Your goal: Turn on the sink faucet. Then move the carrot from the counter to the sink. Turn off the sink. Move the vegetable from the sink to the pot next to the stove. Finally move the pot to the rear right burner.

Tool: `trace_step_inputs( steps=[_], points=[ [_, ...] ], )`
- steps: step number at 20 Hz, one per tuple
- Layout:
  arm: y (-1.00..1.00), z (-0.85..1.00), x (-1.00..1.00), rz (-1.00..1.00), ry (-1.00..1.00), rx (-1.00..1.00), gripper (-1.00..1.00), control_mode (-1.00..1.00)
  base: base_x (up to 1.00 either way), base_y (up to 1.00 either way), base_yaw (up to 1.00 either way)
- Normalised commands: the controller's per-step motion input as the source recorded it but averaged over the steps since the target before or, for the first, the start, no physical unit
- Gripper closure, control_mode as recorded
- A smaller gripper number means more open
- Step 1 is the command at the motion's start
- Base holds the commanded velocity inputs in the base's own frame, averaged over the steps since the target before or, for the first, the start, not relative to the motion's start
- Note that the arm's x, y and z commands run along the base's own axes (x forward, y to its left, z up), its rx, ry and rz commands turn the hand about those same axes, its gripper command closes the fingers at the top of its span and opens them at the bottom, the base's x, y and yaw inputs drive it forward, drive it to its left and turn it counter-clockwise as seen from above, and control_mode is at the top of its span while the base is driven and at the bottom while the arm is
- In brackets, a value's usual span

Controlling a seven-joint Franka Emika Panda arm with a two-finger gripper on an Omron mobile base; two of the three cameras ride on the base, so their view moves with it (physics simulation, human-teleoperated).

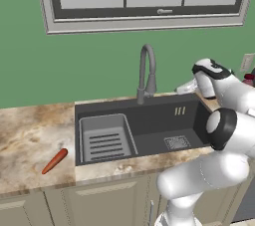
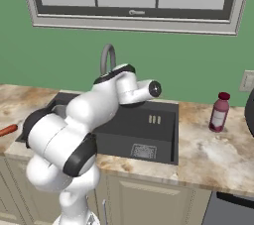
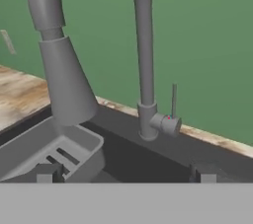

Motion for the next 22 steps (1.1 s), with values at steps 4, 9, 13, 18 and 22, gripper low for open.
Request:
trace_step_inputs(
  steps=[4,9,13,18,22],
  points=[
    [0.00,-0.12,0.16,0.07,-0.06,0.01,-1.00,-1.00,0.00,0.00,0.00],
    [0.00,-0.05,0.07,0.04,-0.03,0.00,-1.00,-1.00,0.00,0.00,0.00],
    [0.10,-0.08,0.12,0.00,-0.09,0.00,-1.00,-1.00,0.00,0.00,0.00],
    [0.26,-0.19,0.24,0.00,-0.15,0.00,-1.00,-1.00,0.00,0.00,0.00],
    [0.06,-0.09,0.34,0.00,-0.06,-0.01,-1.00,-1.00,0.00,0.00,0.00]
  ],
)
